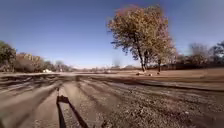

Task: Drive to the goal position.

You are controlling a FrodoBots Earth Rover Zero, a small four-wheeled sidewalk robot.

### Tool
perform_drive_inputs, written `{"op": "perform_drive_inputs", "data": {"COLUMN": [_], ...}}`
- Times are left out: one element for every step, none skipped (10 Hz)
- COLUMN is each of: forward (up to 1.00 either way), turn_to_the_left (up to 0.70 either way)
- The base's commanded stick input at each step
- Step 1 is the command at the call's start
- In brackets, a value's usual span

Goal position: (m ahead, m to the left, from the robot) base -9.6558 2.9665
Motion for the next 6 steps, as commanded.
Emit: {"op": "perform_drive_inputs", "data": {"forward": [0.50,0.50,0.50,0.50,0.50,0.50], "turn_to_the_left": [0.00,0.00,0.00,0.00,0.00,0.00]}}
